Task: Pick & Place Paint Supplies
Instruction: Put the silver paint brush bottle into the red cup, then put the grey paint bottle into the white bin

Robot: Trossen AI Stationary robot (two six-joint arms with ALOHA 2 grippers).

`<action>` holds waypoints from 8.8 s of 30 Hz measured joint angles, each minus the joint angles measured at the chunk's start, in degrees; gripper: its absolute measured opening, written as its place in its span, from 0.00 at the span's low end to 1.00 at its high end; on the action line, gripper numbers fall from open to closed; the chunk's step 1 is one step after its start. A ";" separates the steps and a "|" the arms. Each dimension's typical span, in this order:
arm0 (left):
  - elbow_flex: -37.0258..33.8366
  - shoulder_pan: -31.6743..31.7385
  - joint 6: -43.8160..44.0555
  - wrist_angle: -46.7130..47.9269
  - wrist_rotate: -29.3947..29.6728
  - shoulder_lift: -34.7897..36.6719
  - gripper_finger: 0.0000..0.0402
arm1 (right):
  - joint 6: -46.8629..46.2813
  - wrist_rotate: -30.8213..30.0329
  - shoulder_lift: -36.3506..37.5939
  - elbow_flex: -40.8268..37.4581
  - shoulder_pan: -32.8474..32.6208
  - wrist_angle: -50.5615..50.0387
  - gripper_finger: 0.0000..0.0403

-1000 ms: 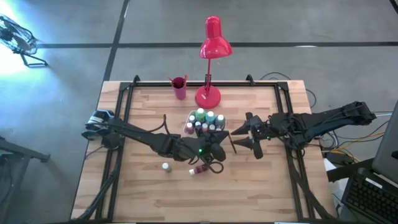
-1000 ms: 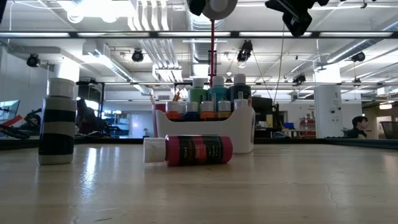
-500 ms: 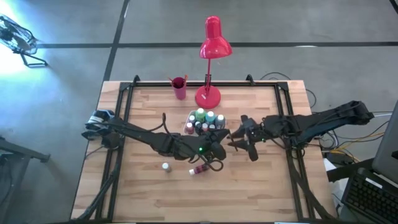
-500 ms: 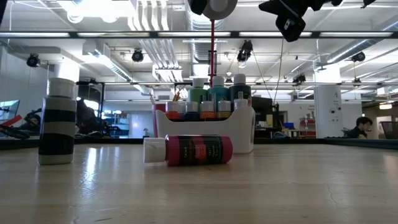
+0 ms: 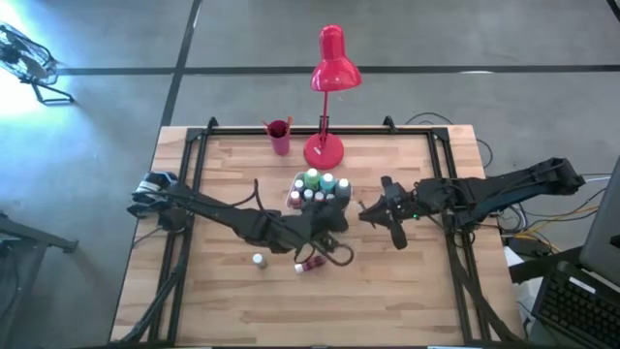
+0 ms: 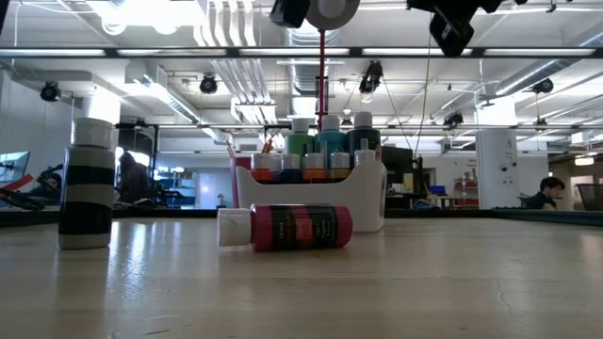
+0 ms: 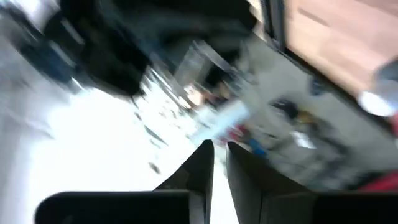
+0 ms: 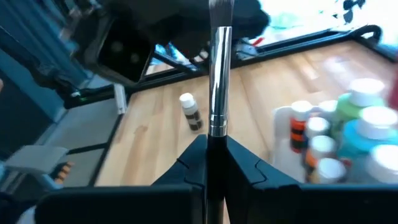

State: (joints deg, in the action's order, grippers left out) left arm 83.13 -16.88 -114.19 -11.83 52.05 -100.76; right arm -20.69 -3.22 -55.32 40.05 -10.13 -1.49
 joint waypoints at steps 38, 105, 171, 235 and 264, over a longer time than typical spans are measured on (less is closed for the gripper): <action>-16.89 17.31 104.30 -23.83 -59.50 12.41 0.37 | 31.23 -14.82 -0.60 -0.74 -4.27 21.46 0.05; -7.35 17.09 103.12 -9.29 -59.48 11.20 0.02 | 23.59 -16.37 -0.22 1.50 -2.82 6.32 0.42; -48.92 52.50 110.56 -51.99 -35.02 9.14 0.02 | 14.45 -31.39 6.88 -8.79 -0.54 3.45 0.40; -46.42 1.70 119.75 22.51 -28.96 56.35 0.19 | 28.09 -20.21 -8.93 4.26 -5.12 -0.48 0.24; -42.78 -22.03 163.97 50.27 -38.57 41.32 0.20 | 16.13 -22.49 -16.86 14.20 -3.45 -15.87 0.37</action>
State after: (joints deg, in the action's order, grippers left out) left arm 40.35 -38.92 49.78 38.44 13.48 -59.44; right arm -4.55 -25.71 -72.18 54.25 -13.58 -17.36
